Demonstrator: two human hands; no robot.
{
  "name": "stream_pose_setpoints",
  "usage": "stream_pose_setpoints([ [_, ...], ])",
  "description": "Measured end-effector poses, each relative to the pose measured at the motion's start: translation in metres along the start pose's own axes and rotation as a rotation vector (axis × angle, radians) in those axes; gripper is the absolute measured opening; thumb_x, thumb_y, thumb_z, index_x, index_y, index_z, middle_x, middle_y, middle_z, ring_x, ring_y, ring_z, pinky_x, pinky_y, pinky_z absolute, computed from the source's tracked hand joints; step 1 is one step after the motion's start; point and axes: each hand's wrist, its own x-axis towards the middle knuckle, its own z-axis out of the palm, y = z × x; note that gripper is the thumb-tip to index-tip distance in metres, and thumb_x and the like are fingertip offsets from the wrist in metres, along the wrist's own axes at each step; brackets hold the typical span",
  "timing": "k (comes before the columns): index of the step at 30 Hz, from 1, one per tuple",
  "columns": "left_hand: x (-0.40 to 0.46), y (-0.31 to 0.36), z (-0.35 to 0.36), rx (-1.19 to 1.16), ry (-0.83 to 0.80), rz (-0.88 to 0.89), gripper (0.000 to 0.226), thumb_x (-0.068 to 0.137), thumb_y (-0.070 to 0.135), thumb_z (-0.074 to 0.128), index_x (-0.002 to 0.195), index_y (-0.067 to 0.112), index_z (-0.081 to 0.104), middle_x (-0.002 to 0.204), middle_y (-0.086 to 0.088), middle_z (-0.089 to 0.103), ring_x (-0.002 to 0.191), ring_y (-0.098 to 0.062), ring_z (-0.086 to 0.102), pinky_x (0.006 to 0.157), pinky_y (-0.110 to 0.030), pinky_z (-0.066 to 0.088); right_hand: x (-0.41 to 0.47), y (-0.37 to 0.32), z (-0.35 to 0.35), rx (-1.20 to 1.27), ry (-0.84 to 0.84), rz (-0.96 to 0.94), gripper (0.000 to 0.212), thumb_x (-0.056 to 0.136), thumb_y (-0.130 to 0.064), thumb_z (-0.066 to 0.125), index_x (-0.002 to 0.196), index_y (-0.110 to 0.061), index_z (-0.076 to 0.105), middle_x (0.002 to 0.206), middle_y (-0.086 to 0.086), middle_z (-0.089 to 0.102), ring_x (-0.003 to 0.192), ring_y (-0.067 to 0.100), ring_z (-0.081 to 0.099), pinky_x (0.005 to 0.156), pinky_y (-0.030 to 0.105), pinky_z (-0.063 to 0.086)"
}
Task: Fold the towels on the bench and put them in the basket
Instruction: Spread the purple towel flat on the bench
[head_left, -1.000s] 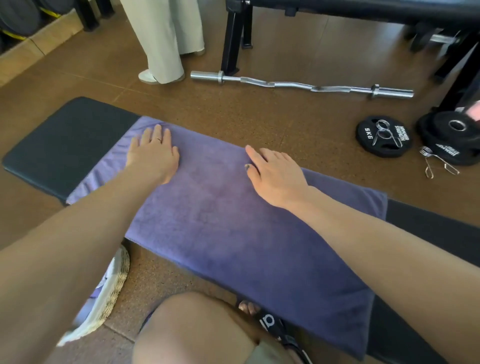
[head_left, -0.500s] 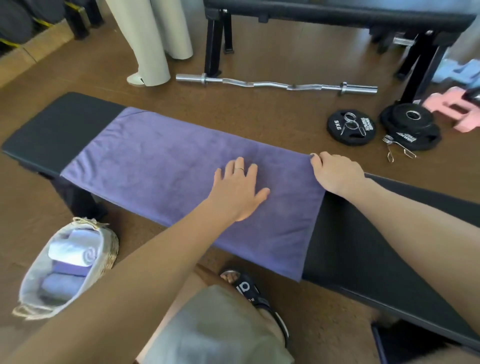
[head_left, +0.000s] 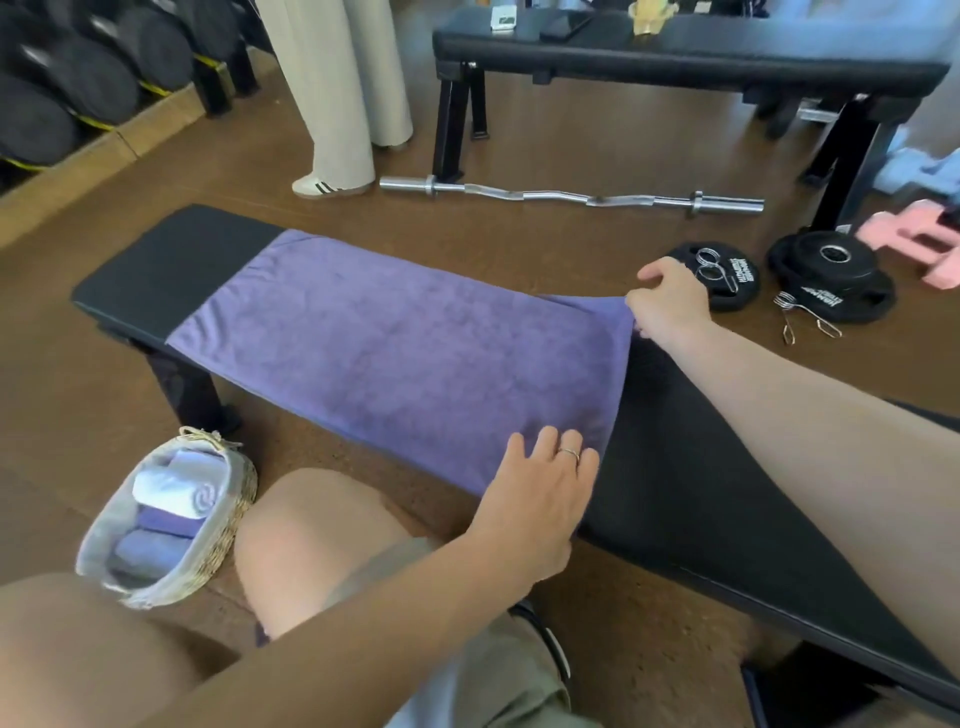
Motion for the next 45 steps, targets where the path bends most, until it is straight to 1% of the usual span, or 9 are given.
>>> stream_pose_setpoints([
  [6,-0.011,-0.008,-0.012,-0.147,0.008,0.052,0.033,0.101,0.031,0.047,0.129,0.013,0.051,0.137,-0.011,0.048,0.12,-0.029,0.048,0.092,-0.041,0.048,-0.002,-0.031,0.003,0.435,-0.094,0.139,0.018,0.092,0.0,0.052,0.096,-0.013,0.064,0.077,0.011,0.059,0.061,0.021,0.06,0.057,0.027,0.055],
  [9,-0.02,-0.027,-0.028,-0.552,-0.009,-0.051,0.012,0.098,0.028,0.048,0.09,0.02,0.047,0.106,-0.001,0.044,0.098,-0.022,0.05,0.078,-0.036,0.042,-0.007,-0.054,0.009,0.667,-0.211,0.206,0.016,0.097,0.003,0.052,0.094,-0.009,0.062,0.071,0.008,0.051,0.067,0.02,0.062,0.062,0.026,0.058],
  [14,-0.036,-0.091,-0.043,-1.226,0.01,-0.344,0.038,0.091,0.018,0.062,0.067,0.019,0.033,0.062,0.007,0.042,0.063,-0.016,0.038,0.064,-0.033,0.033,-0.003,-0.09,0.03,0.811,-0.31,0.137,0.022,0.092,0.014,0.055,0.101,-0.005,0.062,0.087,0.015,0.061,0.083,0.025,0.067,0.065,0.024,0.059],
  [19,-0.077,-0.17,-0.049,-1.633,0.167,-0.446,0.036,0.092,0.013,0.07,0.065,0.015,0.046,0.068,0.001,0.04,0.07,-0.009,0.051,0.099,-0.039,0.053,-0.001,-0.132,0.055,0.773,-0.386,0.09,0.025,0.092,0.015,0.055,0.099,-0.008,0.062,0.099,0.017,0.066,0.093,0.025,0.07,0.074,0.026,0.061],
  [24,-0.106,-0.247,-0.036,-1.952,0.356,-0.564,0.029,0.097,0.002,0.055,0.074,0.017,0.048,0.077,-0.003,0.058,0.076,-0.017,0.065,0.093,-0.038,0.056,0.009,-0.178,0.103,0.692,-0.38,0.03,0.018,0.09,0.013,0.053,0.085,-0.004,0.059,0.094,0.013,0.062,0.097,0.022,0.067,0.078,0.023,0.059],
  [28,-0.117,-0.3,-0.022,-1.958,0.454,-0.678,0.02,0.096,0.001,0.049,0.083,0.016,0.049,0.089,-0.008,0.064,0.078,-0.018,0.07,0.082,-0.033,0.06,0.022,-0.217,0.148,0.451,-0.463,-0.13,0.008,0.097,0.001,0.058,0.095,0.003,0.066,0.09,0.012,0.058,0.099,0.028,0.065,0.099,0.037,0.05],
  [33,-0.122,-0.356,0.008,-1.925,0.562,-0.821,0.032,0.092,0.0,0.046,0.066,0.02,0.046,0.072,-0.002,0.055,0.068,-0.018,0.061,0.086,-0.036,0.057,0.036,-0.263,0.216,0.114,-0.372,-0.28,0.026,0.085,0.008,0.062,0.106,-0.006,0.068,0.083,0.019,0.07,0.067,0.028,0.074,0.072,0.037,0.063],
  [36,-0.124,-0.391,0.035,-1.953,0.658,-0.957,0.006,0.084,0.009,0.053,0.089,0.013,0.054,0.09,-0.01,0.053,0.083,-0.025,0.056,0.088,-0.039,0.057,0.05,-0.291,0.262,-0.047,-0.35,-0.447,0.02,0.084,0.0,0.066,0.102,-0.009,0.068,0.072,0.008,0.067,0.044,0.008,0.061,0.047,0.02,0.053],
  [45,-0.107,-0.424,0.113,-1.547,0.777,-1.541,0.005,0.094,0.012,0.055,0.099,0.011,0.055,0.086,-0.012,0.062,0.072,-0.022,0.067,0.061,-0.028,0.062,0.074,-0.313,0.388,-0.235,-0.462,-0.557,0.027,0.079,-0.007,0.066,0.098,-0.024,0.073,0.104,-0.009,0.067,0.098,0.01,0.061,0.069,0.014,0.041],
])
